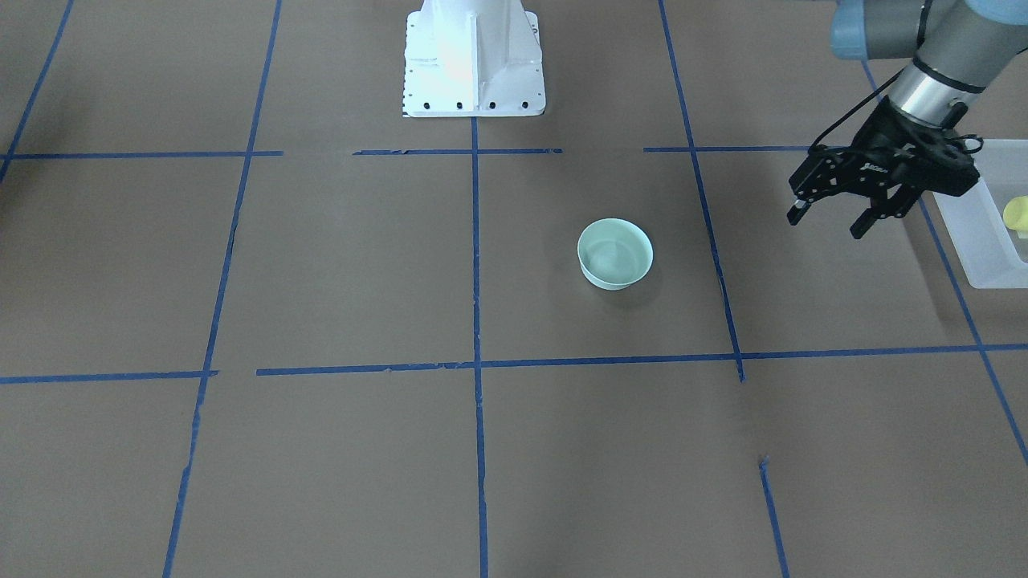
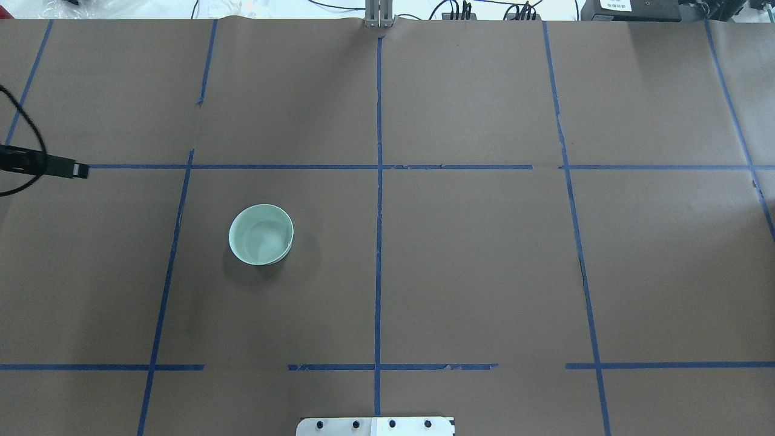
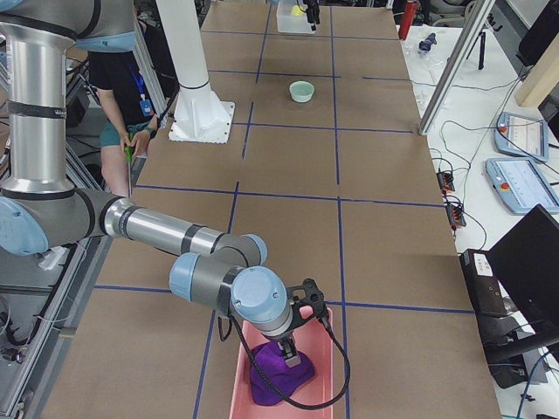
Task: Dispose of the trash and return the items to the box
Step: 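Reach the left gripper to the pale green bowl and grasp its rim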
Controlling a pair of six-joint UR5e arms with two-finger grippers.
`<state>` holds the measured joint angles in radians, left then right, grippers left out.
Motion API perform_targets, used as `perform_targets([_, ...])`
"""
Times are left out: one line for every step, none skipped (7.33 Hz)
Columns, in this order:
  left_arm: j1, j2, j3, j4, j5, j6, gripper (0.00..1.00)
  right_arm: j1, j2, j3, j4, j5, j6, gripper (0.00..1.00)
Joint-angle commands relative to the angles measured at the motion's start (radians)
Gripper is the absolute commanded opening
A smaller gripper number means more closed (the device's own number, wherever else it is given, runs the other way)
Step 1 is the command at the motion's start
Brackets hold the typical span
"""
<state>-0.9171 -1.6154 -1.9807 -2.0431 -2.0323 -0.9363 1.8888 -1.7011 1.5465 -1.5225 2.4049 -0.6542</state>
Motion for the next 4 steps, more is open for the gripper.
perform_targets([0.2,-0.113,0.009,0.093,0.136,-0.34,0.77,0.001,-0.023,0.0,0.063,0.002,0.077,1.0])
perform_targets([0.263,-0.163,0.054,0.096,0.173,-0.48,0.67,0.0,-0.029,-0.002,0.082,0.003,0.077,1.0])
perform_targets([0.324,-0.223,0.116,0.115,0.228,-0.574,0.62,0.0,-0.032,0.0,0.082,0.003,0.077,1.0])
perform_targets([0.345,-0.245,0.141,0.119,0.248,-0.588,0.62,0.0,-0.032,0.0,0.082,0.002,0.077,1.0])
